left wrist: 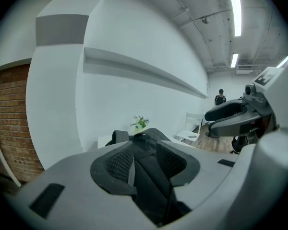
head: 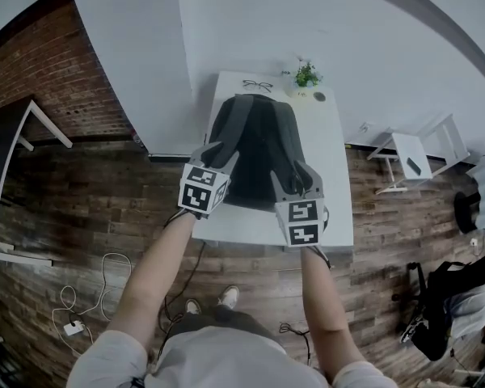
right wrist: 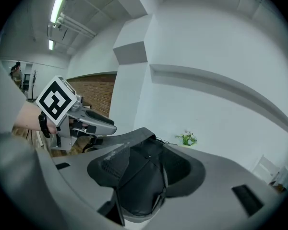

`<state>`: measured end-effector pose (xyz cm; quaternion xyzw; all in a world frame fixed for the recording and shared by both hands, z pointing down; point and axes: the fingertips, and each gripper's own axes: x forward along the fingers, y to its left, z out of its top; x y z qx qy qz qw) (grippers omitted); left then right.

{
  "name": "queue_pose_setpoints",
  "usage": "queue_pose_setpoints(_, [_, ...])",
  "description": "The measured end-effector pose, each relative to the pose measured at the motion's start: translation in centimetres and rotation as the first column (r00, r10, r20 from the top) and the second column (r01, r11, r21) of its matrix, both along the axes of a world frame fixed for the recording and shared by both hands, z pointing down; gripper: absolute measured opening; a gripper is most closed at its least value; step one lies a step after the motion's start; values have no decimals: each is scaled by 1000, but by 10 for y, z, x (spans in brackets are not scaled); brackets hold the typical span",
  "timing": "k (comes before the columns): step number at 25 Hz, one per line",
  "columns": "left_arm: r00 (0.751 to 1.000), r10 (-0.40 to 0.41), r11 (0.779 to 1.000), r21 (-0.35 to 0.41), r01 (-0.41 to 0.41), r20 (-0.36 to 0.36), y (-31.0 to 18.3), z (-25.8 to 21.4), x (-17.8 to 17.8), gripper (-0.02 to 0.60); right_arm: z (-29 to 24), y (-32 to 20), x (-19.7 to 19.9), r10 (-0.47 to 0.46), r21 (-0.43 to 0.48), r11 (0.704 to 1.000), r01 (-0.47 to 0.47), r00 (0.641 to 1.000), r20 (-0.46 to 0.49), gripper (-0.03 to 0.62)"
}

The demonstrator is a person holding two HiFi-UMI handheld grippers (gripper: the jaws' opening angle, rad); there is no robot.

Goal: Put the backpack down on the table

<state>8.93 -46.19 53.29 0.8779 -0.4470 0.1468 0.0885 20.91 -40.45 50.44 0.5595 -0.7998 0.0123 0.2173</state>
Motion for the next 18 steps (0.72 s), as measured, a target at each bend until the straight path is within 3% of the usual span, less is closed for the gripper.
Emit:
queue_pose_setpoints(7, [1000, 15, 1000, 26, -15, -6, 21, -12, 2, 162, -17, 19, -1, 18, 26, 999, -18, 1000, -2, 233])
queue_pose_setpoints(18, [998, 33, 993, 113, -26, -58, 85, -49, -25, 44, -44, 74, -42, 44, 72, 997, -41, 999, -31, 147])
